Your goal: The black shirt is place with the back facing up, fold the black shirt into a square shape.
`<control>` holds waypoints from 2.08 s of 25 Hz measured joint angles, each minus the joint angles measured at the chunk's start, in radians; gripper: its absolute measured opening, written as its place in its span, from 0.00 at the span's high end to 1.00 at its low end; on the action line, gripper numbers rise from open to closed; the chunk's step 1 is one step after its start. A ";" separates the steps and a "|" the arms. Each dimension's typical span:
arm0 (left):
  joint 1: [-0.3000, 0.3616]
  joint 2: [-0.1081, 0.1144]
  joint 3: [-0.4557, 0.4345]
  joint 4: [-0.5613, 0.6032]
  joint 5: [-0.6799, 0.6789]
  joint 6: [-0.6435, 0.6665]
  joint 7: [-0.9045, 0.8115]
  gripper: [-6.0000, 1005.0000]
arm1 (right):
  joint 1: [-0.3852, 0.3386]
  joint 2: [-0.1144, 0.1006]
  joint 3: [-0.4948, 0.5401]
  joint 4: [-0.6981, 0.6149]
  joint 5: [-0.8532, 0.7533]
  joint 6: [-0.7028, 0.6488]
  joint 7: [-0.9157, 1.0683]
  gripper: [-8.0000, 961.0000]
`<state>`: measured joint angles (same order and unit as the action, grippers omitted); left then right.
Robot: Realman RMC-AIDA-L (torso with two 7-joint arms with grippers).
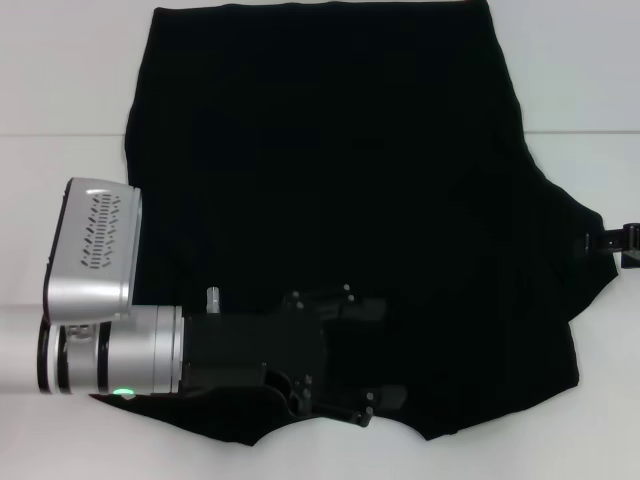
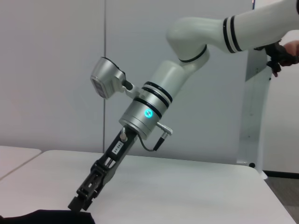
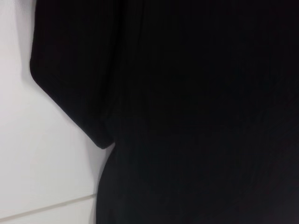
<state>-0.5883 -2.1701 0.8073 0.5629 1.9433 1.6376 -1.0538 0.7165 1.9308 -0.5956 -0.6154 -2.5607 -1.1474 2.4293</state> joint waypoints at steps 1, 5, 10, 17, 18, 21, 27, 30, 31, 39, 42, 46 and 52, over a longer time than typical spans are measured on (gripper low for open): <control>0.000 0.001 -0.004 0.000 -0.001 -0.001 -0.003 0.07 | 0.003 0.000 -0.008 0.008 0.000 0.010 0.000 0.13; -0.001 0.001 -0.009 0.000 -0.003 -0.002 -0.006 0.08 | 0.008 0.000 -0.034 0.026 -0.002 0.037 0.008 0.14; -0.007 0.004 -0.017 0.000 -0.003 -0.009 -0.016 0.08 | 0.016 0.003 -0.060 0.055 -0.003 0.072 0.010 0.16; -0.008 0.005 -0.018 0.006 -0.003 -0.010 -0.021 0.08 | 0.023 0.023 -0.111 0.058 -0.003 0.122 0.010 0.21; -0.007 0.004 -0.019 0.007 -0.003 -0.010 -0.025 0.08 | 0.023 0.026 -0.115 0.054 -0.003 0.130 0.010 0.23; -0.006 0.005 -0.019 0.010 -0.004 -0.010 -0.035 0.08 | 0.023 0.027 -0.116 0.051 -0.003 0.131 0.010 0.30; -0.004 0.006 -0.022 0.011 -0.006 -0.010 -0.037 0.08 | 0.022 0.026 -0.116 0.049 -0.003 0.130 0.008 0.45; -0.002 0.004 -0.022 0.011 -0.007 -0.010 -0.037 0.08 | 0.017 0.026 -0.116 0.049 -0.003 0.132 0.005 0.59; -0.002 0.004 -0.023 0.011 -0.007 -0.010 -0.037 0.08 | 0.015 0.026 -0.114 0.048 -0.002 0.135 0.003 0.64; -0.001 0.004 -0.034 0.006 -0.009 -0.008 -0.037 0.08 | -0.031 0.025 -0.104 0.006 0.011 0.143 0.000 0.98; -0.001 0.004 -0.034 0.005 -0.009 -0.003 -0.038 0.08 | -0.047 0.025 -0.103 -0.006 0.011 0.136 -0.001 0.98; -0.001 0.003 -0.034 0.004 -0.009 0.000 -0.038 0.09 | -0.064 0.019 -0.084 -0.010 0.011 0.126 -0.002 0.98; 0.000 0.003 -0.034 0.003 -0.009 0.000 -0.038 0.09 | -0.098 0.023 -0.061 -0.062 0.012 0.108 -0.004 0.98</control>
<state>-0.5888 -2.1676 0.7731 0.5659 1.9343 1.6371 -1.0922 0.6189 1.9542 -0.6562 -0.6776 -2.5483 -1.0394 2.4250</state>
